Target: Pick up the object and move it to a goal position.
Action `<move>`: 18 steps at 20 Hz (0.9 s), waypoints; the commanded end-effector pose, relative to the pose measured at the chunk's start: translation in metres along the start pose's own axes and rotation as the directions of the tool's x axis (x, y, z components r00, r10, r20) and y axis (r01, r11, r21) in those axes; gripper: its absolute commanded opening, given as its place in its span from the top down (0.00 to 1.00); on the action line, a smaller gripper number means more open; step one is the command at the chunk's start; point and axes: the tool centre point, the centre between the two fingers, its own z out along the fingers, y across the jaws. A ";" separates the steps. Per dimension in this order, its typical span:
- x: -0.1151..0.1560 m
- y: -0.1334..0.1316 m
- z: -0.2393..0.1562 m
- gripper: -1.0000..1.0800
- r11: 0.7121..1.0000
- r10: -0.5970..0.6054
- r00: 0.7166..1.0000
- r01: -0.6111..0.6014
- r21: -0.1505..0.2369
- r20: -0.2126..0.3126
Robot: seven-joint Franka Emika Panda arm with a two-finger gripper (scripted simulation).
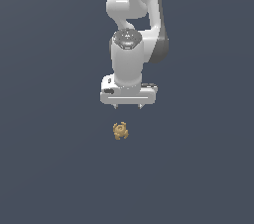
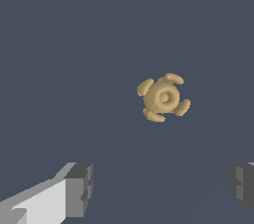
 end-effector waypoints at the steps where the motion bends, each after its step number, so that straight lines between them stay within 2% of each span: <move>1: 0.000 0.000 0.000 0.04 1.000 0.000 1.000 0.000 0.000 0.000; 10: 0.004 -0.027 -0.011 0.04 0.998 -0.053 0.998 0.054 0.024 -0.025; 18: 0.008 -0.022 -0.004 0.04 0.998 -0.067 0.998 0.067 0.020 -0.022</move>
